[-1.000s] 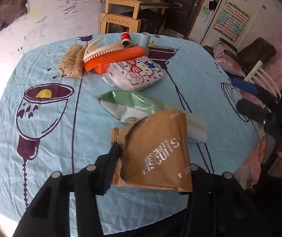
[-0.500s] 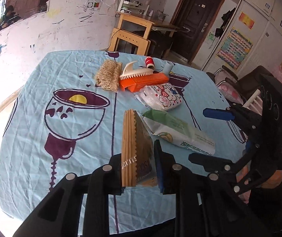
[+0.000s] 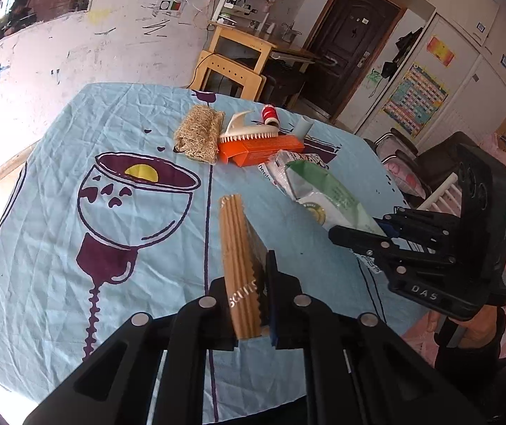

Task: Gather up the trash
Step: 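Grasp the brown biscuit bag with the left tool while the right grasps the green wrapper, then drop the green wrapper into the orange bin with the right tool while the left holds the biscuit bag, then carry the biscuit bag over the orange bin and open the left tool, then move both tools back over the trash on the table, then grasp the loofah pad with the left tool while the right grasps the grey cup, then drop the grey cup into the orange bin with the right tool while the left holds the loofah, then carry the loofah pad over the orange bin and open the left tool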

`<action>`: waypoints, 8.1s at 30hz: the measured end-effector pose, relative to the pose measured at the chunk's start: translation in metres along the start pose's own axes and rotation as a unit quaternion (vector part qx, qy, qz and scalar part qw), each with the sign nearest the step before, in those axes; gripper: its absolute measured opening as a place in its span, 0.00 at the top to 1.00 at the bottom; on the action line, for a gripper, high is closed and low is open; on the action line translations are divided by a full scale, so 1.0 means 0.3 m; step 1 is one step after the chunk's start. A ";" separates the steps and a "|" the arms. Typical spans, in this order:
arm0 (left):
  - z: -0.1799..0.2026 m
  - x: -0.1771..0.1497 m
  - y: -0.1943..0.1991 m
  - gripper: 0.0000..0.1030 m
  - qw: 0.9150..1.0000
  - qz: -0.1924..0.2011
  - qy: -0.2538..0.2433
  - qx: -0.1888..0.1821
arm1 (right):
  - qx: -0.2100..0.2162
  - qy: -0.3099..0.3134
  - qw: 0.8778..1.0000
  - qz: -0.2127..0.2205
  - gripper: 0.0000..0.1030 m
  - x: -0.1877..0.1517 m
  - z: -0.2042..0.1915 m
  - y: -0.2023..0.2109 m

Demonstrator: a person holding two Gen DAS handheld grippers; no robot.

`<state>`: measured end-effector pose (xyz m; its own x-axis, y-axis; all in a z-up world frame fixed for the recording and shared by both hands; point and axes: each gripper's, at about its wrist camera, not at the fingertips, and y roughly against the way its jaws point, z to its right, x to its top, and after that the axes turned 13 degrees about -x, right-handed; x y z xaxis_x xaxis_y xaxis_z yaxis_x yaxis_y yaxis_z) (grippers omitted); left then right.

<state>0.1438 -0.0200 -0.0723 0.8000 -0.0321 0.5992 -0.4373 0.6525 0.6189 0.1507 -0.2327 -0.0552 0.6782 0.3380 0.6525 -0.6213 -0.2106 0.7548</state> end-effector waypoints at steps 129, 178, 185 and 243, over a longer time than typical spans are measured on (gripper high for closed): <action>-0.174 0.559 -0.455 0.63 0.977 -0.141 0.053 0.148 | -0.090 -0.278 0.955 0.047 0.08 -0.214 0.661 0.188; -0.239 0.410 -0.136 0.67 0.995 -0.014 0.072 0.063 | -0.115 -0.082 0.989 0.041 0.82 0.286 0.302 -0.189; -0.131 0.420 -0.128 0.67 0.997 -0.012 0.047 0.068 | -0.139 -0.154 0.974 0.089 0.82 0.181 0.492 0.022; 1.051 0.222 -1.068 0.16 0.984 -0.115 -0.123 -0.061 | -0.228 -0.559 0.782 0.157 0.18 -0.879 1.334 0.478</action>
<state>0.2077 -0.4699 -0.0703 0.7418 -0.3622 0.5644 -0.1915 0.6921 0.6959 0.0400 -0.7192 -0.0921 0.2260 -0.7309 0.6439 -0.7285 0.3120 0.6098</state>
